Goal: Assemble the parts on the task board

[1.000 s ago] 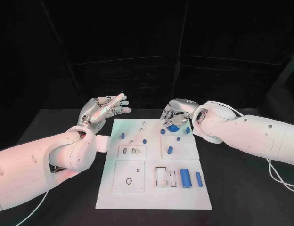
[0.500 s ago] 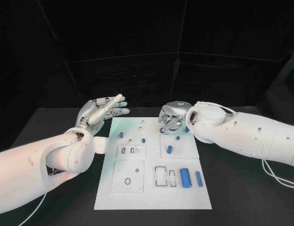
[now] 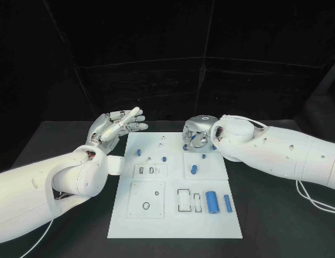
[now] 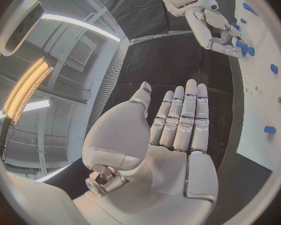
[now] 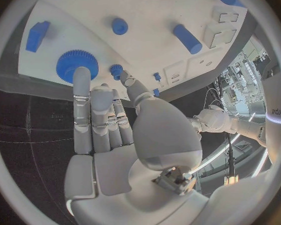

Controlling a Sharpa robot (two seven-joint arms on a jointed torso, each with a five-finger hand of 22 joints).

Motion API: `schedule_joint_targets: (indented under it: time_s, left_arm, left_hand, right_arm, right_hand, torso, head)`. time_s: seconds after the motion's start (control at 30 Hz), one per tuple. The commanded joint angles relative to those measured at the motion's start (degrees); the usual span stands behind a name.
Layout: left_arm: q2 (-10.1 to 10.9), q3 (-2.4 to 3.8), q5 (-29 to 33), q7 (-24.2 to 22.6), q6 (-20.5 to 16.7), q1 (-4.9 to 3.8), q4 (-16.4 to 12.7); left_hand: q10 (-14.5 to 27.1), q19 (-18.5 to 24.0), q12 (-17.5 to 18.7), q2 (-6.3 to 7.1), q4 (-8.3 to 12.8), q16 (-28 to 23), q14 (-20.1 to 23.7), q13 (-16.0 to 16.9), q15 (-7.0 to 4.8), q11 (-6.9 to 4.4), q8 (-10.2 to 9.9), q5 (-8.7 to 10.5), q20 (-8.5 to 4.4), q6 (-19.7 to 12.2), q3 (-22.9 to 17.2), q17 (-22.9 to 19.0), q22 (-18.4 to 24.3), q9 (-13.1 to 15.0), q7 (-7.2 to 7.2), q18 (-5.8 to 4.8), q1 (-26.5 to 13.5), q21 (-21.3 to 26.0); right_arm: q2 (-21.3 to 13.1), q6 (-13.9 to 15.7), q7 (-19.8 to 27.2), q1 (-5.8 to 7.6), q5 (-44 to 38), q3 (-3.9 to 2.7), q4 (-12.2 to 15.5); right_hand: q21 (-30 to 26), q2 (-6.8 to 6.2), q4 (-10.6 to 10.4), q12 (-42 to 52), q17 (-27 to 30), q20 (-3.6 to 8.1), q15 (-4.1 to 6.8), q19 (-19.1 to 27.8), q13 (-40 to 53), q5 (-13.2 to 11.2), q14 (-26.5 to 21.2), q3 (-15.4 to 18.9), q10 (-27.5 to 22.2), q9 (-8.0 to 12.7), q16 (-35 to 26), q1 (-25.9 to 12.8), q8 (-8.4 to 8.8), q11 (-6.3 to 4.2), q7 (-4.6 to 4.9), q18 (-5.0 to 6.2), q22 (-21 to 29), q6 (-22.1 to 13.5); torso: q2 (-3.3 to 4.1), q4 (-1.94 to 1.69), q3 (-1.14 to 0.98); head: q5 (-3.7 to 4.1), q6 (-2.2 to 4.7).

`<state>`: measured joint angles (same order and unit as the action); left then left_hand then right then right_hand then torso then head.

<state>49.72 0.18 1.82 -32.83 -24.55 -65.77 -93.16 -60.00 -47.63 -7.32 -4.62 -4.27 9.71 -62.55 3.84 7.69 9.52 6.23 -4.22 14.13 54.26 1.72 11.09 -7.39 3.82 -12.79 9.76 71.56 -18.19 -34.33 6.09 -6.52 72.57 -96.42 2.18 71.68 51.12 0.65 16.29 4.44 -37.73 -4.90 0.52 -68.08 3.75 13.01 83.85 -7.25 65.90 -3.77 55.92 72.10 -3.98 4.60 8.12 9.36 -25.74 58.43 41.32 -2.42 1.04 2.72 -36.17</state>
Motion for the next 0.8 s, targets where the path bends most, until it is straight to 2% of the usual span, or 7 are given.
schedule_joint_targets:
  time_s: [0.03, 0.13, 0.43, 0.53, 0.67, 0.8]
  left_arm:
    - [0.0, 0.03, 0.0, 0.0, 0.9, -0.07, -0.2]
    - [0.1, 0.03, 0.0, 0.1, 1.0, -0.08, -0.4]
    - [0.0, 0.03, 0.0, 0.3, 1.2, -0.09, -0.2]
    - [0.1, 0.03, 0.0, 0.3, 1.2, -0.1, -0.2]
    - [0.0, 0.04, 0.0, 0.3, 1.3, -0.1, -0.2]
    - [0.0, 0.04, 0.0, 0.4, 1.3, -0.11, -0.1]
  left_hand:
    - [0.1, 0.5, 0.5, -0.28, 0.0, -0.4, 0.4, -0.1, -0.06, 0.57, -0.5, -0.13, 0.06, 0.0, 0.5, 0.0, 0.2, -0.1, -0.5, 0.67, -0.2, 0.3]
    - [0.1, 0.5, 0.5, -0.26, 0.0, -0.4, 0.4, -0.1, -0.03, 0.61, -0.5, -0.13, 0.08, 0.0, 0.5, 0.0, 0.2, -0.1, -0.56, 0.68, -0.2, 0.3]
    - [0.2, 0.6, 0.6, -0.24, 0.0, -0.5, 0.4, -0.1, 0.01, 0.68, -0.6, -0.13, 0.12, -0.1, 0.6, 0.1, 0.2, -0.1, -0.66, 0.69, -0.3, 0.4]
    - [0.2, 0.6, 0.6, -0.25, 0.0, -0.6, 0.4, -0.1, 0.01, 0.69, -0.6, -0.13, 0.13, -0.1, 0.6, 0.1, 0.2, -0.1, -0.67, 0.69, -0.3, 0.4]
    - [0.2, 0.6, 0.6, -0.25, 0.0, -0.6, 0.4, -0.1, 0.01, 0.69, -0.6, -0.13, 0.13, -0.1, 0.6, 0.1, 0.2, -0.1, -0.67, 0.69, -0.3, 0.4]
    - [0.2, 0.6, 0.6, -0.25, 0.0, -0.6, 0.4, -0.1, 0.01, 0.69, -0.6, -0.13, 0.13, -0.1, 0.6, 0.1, 0.2, -0.1, -0.67, 0.69, -0.3, 0.4]
  right_arm:
    - [0.3, -1.7, -0.2, 0.14, -0.9, -0.04, -0.3]
    - [0.4, -2.0, 0.1, 0.13, -0.9, -0.03, -0.5]
    - [1.3, -2.8, 1.3, 0.12, -0.2, -0.02, -1.6]
    - [1.5, -2.9, 1.5, 0.12, -0.1, -0.02, -1.8]
    - [1.9, -3.4, 1.7, 0.11, 0.1, -0.01, -2.2]
    - [2.3, -4.4, 1.9, 0.1, 0.2, 0.0, -2.6]
  right_hand:
    - [0.7, 0.58, -0.1, 0.4, -0.7, 0.0, -0.09, 0.3, 0.1, -0.2, 1.1, -0.5, 0.2, 0.0, 0.7, 0.0, 0.2, -0.03, -0.02, 1.06, -0.5, -0.2]
    - [1.1, 0.79, -0.2, 0.5, -1.2, -0.04, -0.12, 0.3, 0.0, -0.3, 1.1, -0.7, 0.4, -0.1, 1.2, -0.2, 0.15, -0.01, 0.03, 1.03, -0.9, 0.0]
    - [2.3, 1.62, -0.1, 0.6, -2.0, -0.11, -0.09, 0.7, -0.1, -1.1, 0.8, -2.2, 0.8, -0.1, 2.4, 0.0, 0.12, -0.07, -0.03, 0.99, -1.8, 0.5]
    - [2.7, 1.72, -0.1, 0.6, -2.4, -0.13, -0.1, 0.7, -0.1, -1.3, 0.8, -2.6, 0.9, -0.1, 2.9, 0.0, 0.12, -0.06, -0.02, 0.95, -2.3, 0.6]
    - [3.8, 1.98, 0.0, 0.7, -3.6, -0.16, -0.09, 0.5, -0.1, -1.6, 0.9, -3.5, 1.3, -0.1, 4.1, 0.0, 0.04, -0.09, 0.03, 0.8, -3.6, 1.0]
    - [6.3, 2.89, 0.1, 0.9, -6.0, -0.16, 0.02, -0.3, -0.1, -3.6, 1.1, -5.6, 2.4, -0.1, 6.3, 0.5, -0.12, -0.16, 0.19, 0.4, -6.6, 2.0]
  torso:
    - [0.24, -0.09, -0.01]
    - [0.45, -0.09, -0.02]
    - [0.68, -0.2, 0.0]
    - [0.82, -0.14, 0.0]
    - [0.93, -0.24, -0.03]
    - [0.95, -0.2, -0.04]
  head:
    - [0.08, -0.16]
    - [0.14, 0.03]
    - [0.1, -0.54]
    - [0.04, -0.43]
    - [0.15, -0.55]
    - [0.15, -0.59]
